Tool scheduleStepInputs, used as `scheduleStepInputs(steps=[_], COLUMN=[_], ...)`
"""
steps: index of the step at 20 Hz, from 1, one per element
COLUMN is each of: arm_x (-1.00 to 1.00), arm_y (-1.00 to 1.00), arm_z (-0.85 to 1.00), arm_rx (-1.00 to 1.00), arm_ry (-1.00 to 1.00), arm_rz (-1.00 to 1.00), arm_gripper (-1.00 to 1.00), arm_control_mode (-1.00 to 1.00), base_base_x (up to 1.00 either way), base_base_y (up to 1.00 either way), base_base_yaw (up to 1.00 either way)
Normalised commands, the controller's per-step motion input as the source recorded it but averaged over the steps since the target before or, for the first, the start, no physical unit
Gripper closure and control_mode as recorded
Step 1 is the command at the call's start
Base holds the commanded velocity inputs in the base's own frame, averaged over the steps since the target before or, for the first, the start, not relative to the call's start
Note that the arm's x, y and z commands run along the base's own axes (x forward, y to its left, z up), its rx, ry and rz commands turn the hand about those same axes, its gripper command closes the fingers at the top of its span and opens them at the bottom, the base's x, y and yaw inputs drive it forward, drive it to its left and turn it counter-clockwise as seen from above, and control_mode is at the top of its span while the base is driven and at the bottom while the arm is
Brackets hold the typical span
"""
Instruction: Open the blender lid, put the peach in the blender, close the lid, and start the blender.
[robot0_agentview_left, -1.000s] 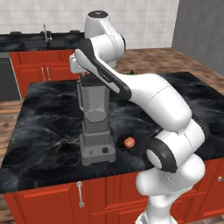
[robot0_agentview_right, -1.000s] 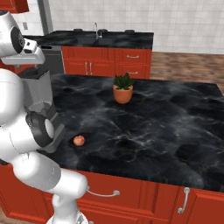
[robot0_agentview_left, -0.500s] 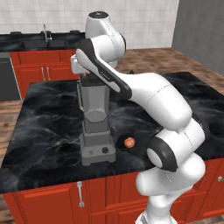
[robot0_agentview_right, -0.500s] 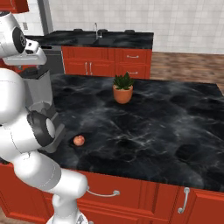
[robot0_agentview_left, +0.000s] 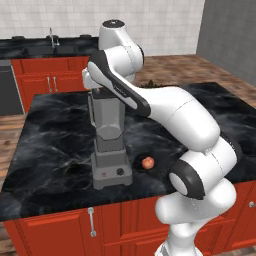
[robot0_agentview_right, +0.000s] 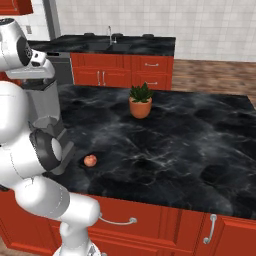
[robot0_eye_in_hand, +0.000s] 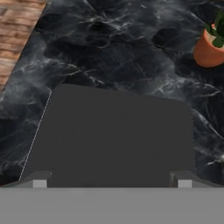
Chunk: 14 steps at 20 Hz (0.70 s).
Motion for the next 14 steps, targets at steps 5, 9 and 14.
scheduleStepInputs(steps=[5,9,14], arm_x=[0.0,0.0,0.0], arm_y=[0.09,0.0,-0.09], arm_z=[-0.26,-0.04,0.34], arm_rx=[0.0,0.01,0.01], arm_ry=[0.0,0.0,-0.03], arm_rz=[0.0,0.0,0.0], arm_gripper=[1.0,1.0,1.0], arm_control_mode=[-1.0,-1.0,-1.0], base_base_x=[0.0,0.0,0.0], base_base_y=[0.0,0.0,0.0], base_base_yaw=[0.0,0.0,0.0])
